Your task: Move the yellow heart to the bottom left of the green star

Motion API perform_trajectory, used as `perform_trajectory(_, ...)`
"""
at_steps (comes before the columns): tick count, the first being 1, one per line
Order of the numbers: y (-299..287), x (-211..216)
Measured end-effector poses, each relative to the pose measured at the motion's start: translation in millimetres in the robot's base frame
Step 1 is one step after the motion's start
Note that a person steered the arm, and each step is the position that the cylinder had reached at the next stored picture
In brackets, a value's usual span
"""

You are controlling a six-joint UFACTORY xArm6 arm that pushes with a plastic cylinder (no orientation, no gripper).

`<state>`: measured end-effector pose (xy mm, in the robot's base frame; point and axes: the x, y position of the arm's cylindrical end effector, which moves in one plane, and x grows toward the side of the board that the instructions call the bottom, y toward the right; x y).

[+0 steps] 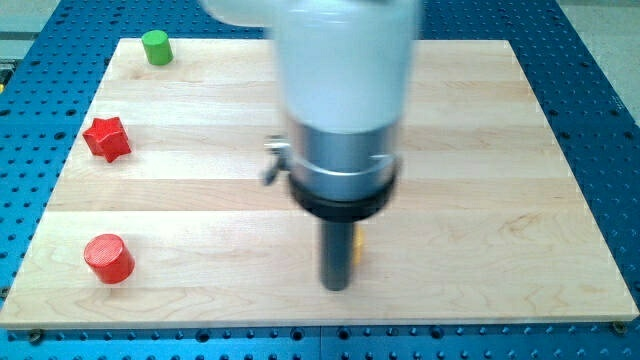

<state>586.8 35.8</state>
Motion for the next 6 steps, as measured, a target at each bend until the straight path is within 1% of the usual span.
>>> perform_trajectory(1, 33.7, -6.1)
perform_trajectory(3, -75.7, -40.3)
perform_trajectory(4, -37.3, -48.7)
perform_trajectory(5, 13.7, -12.5)
perform_trajectory(6, 40.0, -32.0)
